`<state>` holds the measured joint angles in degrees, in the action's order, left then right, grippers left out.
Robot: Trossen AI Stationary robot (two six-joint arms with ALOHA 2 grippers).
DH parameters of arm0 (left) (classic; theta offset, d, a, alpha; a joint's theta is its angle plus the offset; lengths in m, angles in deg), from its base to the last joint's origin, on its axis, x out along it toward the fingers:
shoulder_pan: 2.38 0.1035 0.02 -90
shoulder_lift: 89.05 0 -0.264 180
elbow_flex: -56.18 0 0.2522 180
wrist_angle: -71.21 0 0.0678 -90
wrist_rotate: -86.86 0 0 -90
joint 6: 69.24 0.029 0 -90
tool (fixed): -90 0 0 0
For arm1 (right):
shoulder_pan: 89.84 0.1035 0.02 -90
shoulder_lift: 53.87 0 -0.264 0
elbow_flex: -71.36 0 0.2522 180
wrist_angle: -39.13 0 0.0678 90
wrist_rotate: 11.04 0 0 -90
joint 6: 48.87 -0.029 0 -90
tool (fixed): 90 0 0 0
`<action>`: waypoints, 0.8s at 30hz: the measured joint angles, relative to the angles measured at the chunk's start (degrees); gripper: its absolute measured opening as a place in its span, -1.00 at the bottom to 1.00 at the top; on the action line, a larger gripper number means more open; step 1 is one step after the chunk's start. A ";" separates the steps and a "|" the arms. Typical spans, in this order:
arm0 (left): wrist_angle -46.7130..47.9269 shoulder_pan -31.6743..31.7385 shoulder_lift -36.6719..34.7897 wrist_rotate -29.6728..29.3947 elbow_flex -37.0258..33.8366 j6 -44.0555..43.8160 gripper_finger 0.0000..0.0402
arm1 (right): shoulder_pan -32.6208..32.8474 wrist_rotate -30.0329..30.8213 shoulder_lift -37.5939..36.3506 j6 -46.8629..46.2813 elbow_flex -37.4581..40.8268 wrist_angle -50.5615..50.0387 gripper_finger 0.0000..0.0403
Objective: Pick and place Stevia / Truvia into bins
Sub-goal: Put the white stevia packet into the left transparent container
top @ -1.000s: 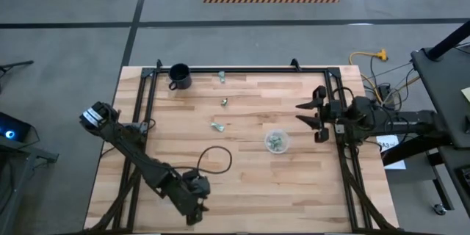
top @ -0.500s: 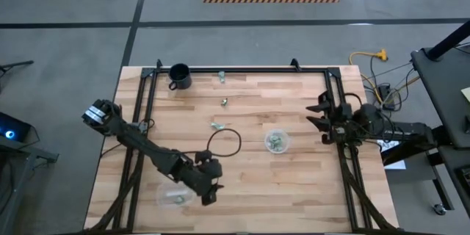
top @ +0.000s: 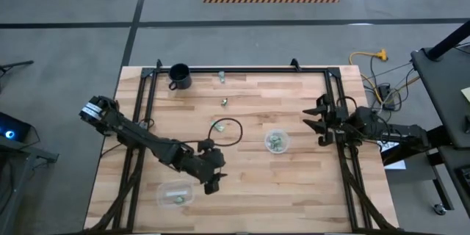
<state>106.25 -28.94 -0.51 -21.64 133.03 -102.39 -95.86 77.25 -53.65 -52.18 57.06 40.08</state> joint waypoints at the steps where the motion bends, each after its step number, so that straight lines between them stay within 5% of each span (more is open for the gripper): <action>1: 0.56 0.35 -0.59 0.00 0.00 0.96 -0.03 | -0.05 0.53 -0.09 0.14 0.03 -1.21 -0.24; 24: -2.29 10.59 -4.55 -0.57 -1.08 9.54 -0.03 | -0.01 10.76 1.09 7.45 -0.02 -12.86 -0.24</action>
<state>103.97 -18.35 -5.07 -22.21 131.96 -92.85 -95.87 88.01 -52.56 -44.73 57.04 27.23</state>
